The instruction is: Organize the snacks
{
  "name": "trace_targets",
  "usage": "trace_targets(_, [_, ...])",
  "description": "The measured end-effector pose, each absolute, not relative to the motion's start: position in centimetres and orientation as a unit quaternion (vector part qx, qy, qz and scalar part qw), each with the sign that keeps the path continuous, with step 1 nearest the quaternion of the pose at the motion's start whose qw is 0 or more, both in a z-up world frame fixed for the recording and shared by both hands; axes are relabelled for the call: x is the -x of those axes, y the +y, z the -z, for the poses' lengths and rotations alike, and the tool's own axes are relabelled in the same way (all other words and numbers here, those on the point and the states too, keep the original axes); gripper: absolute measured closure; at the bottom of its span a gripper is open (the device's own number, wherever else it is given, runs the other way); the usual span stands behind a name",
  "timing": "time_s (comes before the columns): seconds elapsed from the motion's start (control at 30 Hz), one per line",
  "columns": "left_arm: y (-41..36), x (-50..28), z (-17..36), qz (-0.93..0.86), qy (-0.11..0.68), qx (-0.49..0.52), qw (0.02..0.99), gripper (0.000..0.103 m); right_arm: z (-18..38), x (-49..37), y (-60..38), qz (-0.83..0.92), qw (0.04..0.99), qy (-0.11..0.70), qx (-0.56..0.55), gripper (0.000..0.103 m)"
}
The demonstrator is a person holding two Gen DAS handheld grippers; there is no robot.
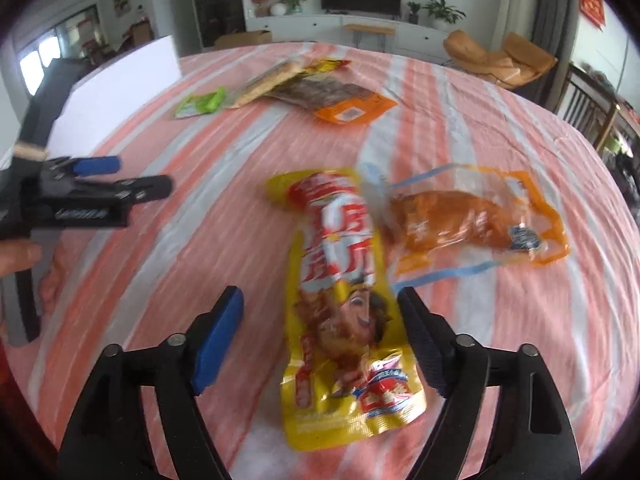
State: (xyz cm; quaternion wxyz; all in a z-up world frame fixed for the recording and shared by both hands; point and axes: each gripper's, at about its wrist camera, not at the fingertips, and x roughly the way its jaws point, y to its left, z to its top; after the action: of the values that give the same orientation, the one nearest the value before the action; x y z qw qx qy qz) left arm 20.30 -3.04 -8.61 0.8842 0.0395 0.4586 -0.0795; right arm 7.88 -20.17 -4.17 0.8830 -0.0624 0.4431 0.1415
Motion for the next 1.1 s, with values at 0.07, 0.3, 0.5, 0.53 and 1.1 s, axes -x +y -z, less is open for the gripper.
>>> trace_targets(0.07, [-3.0,-20.3,8.6,0.08,0.459,-0.039,0.884,0.0,4.3,-6.9,-18.7,-0.173,0.878,0.439,0.085,0.02])
trace_targets(0.3, [-3.0,-22.4,8.4,0.095,0.496,-0.042,0.862,0.0,4.4,-7.0,-18.2,-0.173,0.879,0.438,0.071,0.018])
trace_targets(0.5, [-0.9,-28.9,5.6,0.061,0.501,0.07,0.86,0.0,4.6,-7.1,-17.7,-0.178,0.876,0.44,0.08,0.013])
trace_targets(0.53, [-1.0,-29.8,5.6,0.051,0.503,0.073,0.86,0.002,4.6,-7.0,-17.7,-0.178,0.876,0.44,0.08,0.012])
trace_targets(1.1, [0.9,-21.3,7.2,0.074,0.475,-0.037,0.876,0.051,4.6,-7.0,-17.6,-0.178,0.876,0.44,0.081,0.012])
